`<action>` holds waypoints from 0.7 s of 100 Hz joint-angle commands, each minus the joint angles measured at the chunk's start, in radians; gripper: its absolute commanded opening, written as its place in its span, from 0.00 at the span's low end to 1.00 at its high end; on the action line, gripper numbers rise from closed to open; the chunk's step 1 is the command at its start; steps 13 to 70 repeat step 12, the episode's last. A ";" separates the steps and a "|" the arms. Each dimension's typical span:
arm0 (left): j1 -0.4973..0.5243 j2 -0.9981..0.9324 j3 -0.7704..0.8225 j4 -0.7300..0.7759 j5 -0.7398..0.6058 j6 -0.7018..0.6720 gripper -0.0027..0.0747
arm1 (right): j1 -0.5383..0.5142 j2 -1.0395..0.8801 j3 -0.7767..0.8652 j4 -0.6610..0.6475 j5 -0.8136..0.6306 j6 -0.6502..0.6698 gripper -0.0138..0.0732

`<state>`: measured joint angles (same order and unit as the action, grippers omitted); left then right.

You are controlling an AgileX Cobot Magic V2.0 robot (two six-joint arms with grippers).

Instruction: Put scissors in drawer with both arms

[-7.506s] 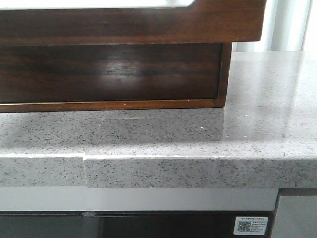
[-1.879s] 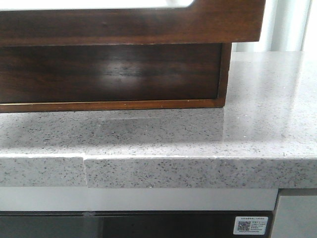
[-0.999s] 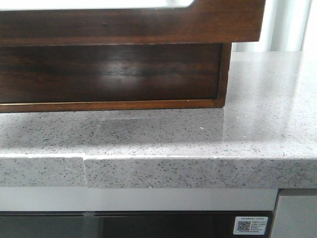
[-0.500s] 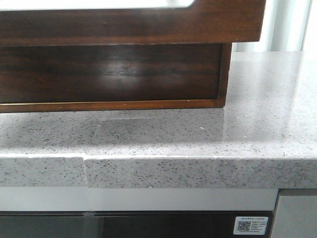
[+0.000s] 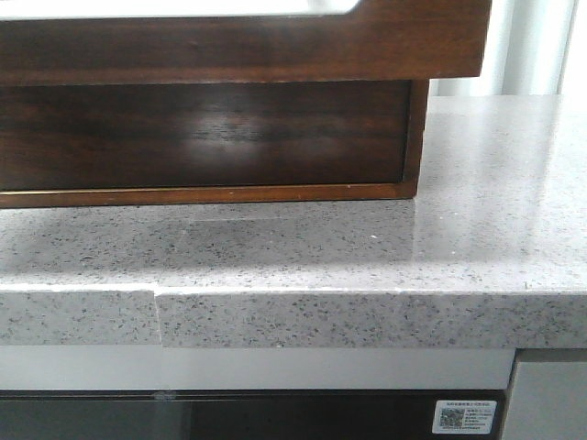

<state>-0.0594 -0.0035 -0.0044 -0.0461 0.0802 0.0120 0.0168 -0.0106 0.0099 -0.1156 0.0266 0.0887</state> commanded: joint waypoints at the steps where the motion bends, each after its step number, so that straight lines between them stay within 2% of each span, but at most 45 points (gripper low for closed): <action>1: 0.003 -0.031 0.037 -0.008 -0.080 -0.012 0.01 | -0.009 -0.020 0.016 -0.013 -0.085 0.003 0.08; 70: 0.003 -0.031 0.037 -0.008 -0.080 -0.012 0.01 | -0.009 -0.020 0.016 -0.013 -0.085 0.003 0.08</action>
